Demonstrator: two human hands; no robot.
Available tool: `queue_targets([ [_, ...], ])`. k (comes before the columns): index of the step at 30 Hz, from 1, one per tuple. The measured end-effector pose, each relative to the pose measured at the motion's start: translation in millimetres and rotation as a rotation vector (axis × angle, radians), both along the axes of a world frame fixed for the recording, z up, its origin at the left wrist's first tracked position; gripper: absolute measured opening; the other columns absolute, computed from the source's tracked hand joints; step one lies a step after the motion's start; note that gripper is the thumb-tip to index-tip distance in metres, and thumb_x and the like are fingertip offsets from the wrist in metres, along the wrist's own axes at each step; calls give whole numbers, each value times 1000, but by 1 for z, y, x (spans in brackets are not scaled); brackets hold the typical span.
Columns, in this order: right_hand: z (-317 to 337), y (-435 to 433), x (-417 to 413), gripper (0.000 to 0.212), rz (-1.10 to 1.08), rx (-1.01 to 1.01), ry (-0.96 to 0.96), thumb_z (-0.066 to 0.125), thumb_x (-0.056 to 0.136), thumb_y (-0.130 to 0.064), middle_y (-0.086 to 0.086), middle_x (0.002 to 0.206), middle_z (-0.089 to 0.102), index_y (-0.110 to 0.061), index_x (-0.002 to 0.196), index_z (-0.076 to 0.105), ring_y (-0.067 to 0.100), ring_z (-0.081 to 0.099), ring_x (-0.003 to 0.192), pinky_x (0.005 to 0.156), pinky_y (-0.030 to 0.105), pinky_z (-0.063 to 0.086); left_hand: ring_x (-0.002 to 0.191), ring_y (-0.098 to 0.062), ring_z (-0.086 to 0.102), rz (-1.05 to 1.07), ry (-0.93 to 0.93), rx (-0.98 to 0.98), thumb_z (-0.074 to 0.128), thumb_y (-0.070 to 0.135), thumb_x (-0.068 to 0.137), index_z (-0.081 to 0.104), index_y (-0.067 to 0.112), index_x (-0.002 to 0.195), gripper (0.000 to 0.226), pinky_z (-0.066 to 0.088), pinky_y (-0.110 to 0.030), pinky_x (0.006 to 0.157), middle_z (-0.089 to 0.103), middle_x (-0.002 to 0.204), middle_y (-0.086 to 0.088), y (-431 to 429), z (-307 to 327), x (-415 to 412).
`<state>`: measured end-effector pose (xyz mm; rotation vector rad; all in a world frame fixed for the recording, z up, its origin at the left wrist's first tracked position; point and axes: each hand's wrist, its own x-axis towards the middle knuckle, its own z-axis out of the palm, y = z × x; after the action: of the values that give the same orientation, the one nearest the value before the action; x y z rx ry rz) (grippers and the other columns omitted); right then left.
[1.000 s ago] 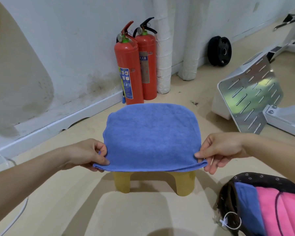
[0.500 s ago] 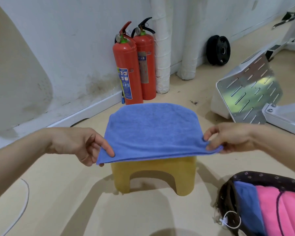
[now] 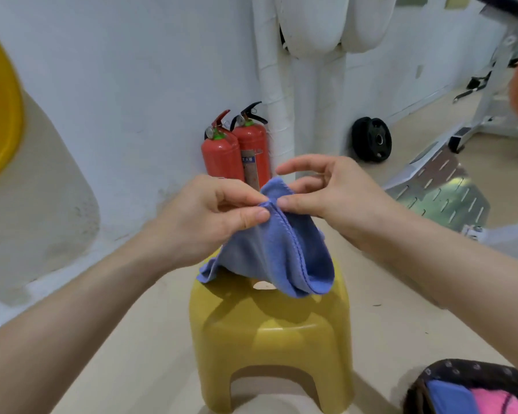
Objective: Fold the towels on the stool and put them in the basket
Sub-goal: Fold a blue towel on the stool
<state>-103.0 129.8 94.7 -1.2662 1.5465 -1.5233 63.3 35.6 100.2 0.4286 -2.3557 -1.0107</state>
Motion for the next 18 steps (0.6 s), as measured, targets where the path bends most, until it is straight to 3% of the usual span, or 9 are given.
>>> queue_targets([
  [2,0,1,6,33,39,-6,-5,73,77,4,8,82,75,-11,105,66,17,71,76,72,24,57,78,-20,71,97,125,96,78,18,68,77,26,72,10,56,-45,77,75,80,-3,7,0,-2],
  [4,-1,3,7,29,35,-5,1,74,77,3,10,86,76,-10,103,67,18,73,80,78,28,58,77,-22,72,146,170,86,77,7,70,76,21,74,15,57,-44,75,75,79,-4,9,-1,-2],
  [7,-2,7,8,25,50,-16,11,73,77,5,13,84,75,-8,97,67,15,71,74,73,25,57,76,-16,72,182,189,72,77,4,72,74,14,77,12,58,-33,78,75,80,-1,10,-3,-1],
  [12,-3,8,10,21,34,-71,64,73,75,8,15,82,75,-6,88,64,14,69,73,73,23,57,79,-18,71,245,218,70,81,12,71,74,23,73,12,58,-42,80,75,80,1,6,-7,-2],
  [15,-1,9,12,19,42,-96,108,73,74,8,16,79,74,-3,86,63,12,69,70,69,20,56,88,-16,71,182,224,141,77,7,73,72,21,75,14,57,-34,83,75,88,1,8,-7,-4],
  [18,1,10,14,16,53,-112,193,74,74,6,17,76,73,-3,82,63,11,66,66,65,21,56,81,-20,72,150,219,200,81,12,67,70,17,73,14,57,-31,79,75,81,-4,7,-7,-4],
])
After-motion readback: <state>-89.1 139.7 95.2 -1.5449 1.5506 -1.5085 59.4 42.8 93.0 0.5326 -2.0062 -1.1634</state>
